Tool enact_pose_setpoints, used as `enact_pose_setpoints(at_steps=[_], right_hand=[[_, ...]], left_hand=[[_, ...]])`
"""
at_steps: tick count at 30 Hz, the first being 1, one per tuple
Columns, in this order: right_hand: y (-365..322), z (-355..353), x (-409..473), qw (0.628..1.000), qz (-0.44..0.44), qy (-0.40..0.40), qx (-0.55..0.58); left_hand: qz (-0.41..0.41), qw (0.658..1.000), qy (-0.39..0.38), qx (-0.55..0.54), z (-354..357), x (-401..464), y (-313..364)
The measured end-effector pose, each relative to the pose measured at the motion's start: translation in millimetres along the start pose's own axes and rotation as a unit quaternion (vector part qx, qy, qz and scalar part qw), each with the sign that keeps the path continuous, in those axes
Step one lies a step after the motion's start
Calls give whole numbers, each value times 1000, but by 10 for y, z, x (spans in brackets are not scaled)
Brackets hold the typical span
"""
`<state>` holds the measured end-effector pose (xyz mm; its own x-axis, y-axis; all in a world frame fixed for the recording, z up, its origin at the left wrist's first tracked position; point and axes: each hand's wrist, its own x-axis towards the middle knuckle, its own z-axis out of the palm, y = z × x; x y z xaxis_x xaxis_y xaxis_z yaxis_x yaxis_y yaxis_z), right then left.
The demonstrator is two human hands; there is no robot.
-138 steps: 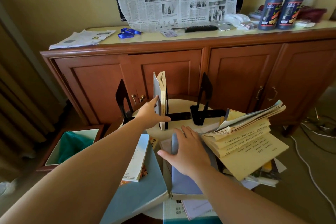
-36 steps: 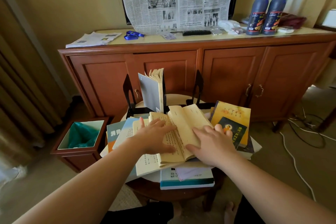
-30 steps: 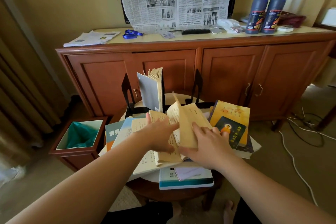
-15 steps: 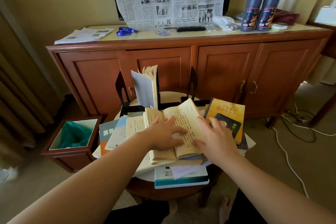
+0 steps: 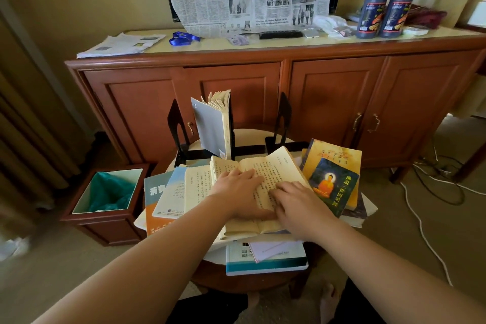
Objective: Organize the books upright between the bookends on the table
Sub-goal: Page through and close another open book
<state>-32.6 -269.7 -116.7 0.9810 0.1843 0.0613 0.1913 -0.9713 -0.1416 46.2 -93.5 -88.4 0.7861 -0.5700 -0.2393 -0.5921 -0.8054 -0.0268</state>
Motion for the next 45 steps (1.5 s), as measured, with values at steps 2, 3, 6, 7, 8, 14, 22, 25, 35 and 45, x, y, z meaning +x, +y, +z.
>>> enact_pose_setpoints(at_steps=[2, 3, 6, 7, 8, 14, 22, 25, 35, 45], right_hand=[[38, 14, 113, 1000, -6, -20, 5], [59, 21, 177, 1000, -10, -28, 5], [107, 47, 399, 999, -9, -51, 12], [116, 67, 489, 998, -1, -59, 19], [119, 85, 582, 998, 8, -63, 27], [67, 130, 966, 994, 46, -98, 15], [37, 133, 474, 990, 14, -118, -78], [18, 127, 110, 990, -7, -101, -96], [-50, 4, -157, 992, -7, -114, -49], [57, 22, 721, 991, 23, -133, -24]], left_hand=[[5, 1000, -25, -9, 13, -11, -43], [6, 999, -31, -11, 20, -6, -57], [5, 999, -32, -7, 34, 19, -56], [7, 1000, -29, -3, 37, 21, -52], [10, 1000, -28, -2, 37, 22, -48], [9, 999, -27, -35, 66, 33, -57], [-6, 999, -29, -31, 95, 26, -79], [-7, 999, -26, -33, 101, 26, -74], [-1, 1000, -25, -18, 87, 20, -69], [6, 999, -38, -24, 169, 23, -109]])
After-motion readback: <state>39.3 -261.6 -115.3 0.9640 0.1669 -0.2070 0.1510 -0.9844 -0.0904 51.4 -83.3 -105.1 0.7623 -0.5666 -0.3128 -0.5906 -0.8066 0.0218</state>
